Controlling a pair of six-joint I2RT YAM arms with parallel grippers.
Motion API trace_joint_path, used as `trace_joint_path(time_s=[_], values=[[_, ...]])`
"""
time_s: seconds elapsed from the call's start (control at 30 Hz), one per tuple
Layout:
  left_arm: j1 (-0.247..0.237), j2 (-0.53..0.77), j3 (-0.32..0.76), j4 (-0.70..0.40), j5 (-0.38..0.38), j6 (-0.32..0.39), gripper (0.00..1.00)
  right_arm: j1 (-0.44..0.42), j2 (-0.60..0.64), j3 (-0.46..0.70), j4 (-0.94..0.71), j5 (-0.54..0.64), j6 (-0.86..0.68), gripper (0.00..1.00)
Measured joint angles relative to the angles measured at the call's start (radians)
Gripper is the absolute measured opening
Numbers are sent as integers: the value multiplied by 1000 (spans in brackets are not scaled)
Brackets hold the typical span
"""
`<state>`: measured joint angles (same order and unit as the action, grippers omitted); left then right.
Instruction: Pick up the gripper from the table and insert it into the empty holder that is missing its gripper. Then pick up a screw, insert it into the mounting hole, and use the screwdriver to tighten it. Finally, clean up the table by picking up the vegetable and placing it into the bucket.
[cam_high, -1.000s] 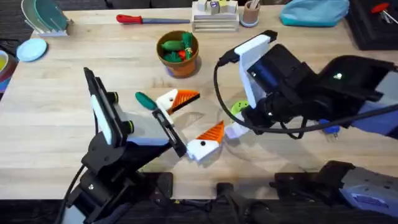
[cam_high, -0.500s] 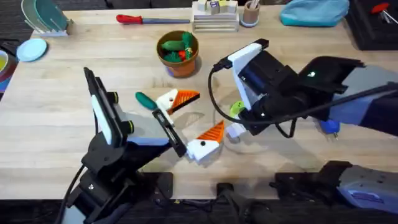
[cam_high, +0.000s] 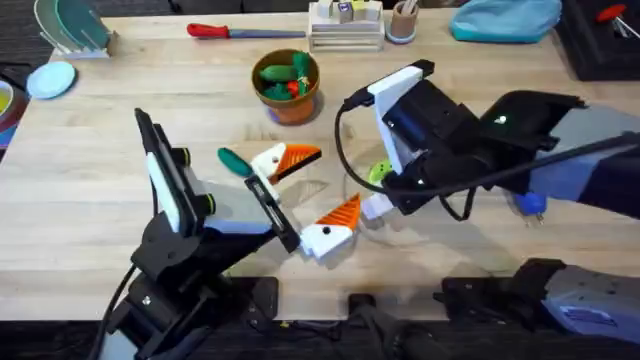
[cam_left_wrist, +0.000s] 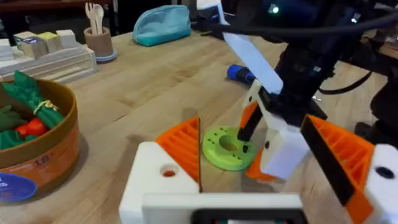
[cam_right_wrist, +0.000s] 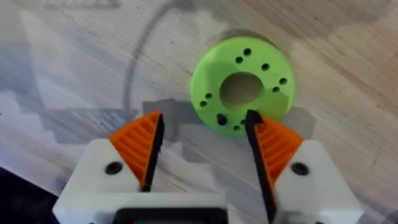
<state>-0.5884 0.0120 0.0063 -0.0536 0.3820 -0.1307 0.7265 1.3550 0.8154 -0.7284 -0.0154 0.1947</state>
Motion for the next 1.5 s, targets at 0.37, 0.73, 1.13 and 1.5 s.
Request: trace_joint_path(time_s=[0.37, 0.73, 1.13, 1.5], values=[[0, 0, 0, 0, 0, 0, 993, 2, 0, 0, 3, 4, 11, 670], [0, 0, 0, 0, 0, 0, 992, 2, 0, 0, 3, 25, 15, 218], [0, 0, 0, 0, 0, 0, 993, 2, 0, 0, 3, 48, 15, 7], [0, 0, 0, 0, 0, 0, 993, 2, -1, 119, -102, 57, -10, 6]])
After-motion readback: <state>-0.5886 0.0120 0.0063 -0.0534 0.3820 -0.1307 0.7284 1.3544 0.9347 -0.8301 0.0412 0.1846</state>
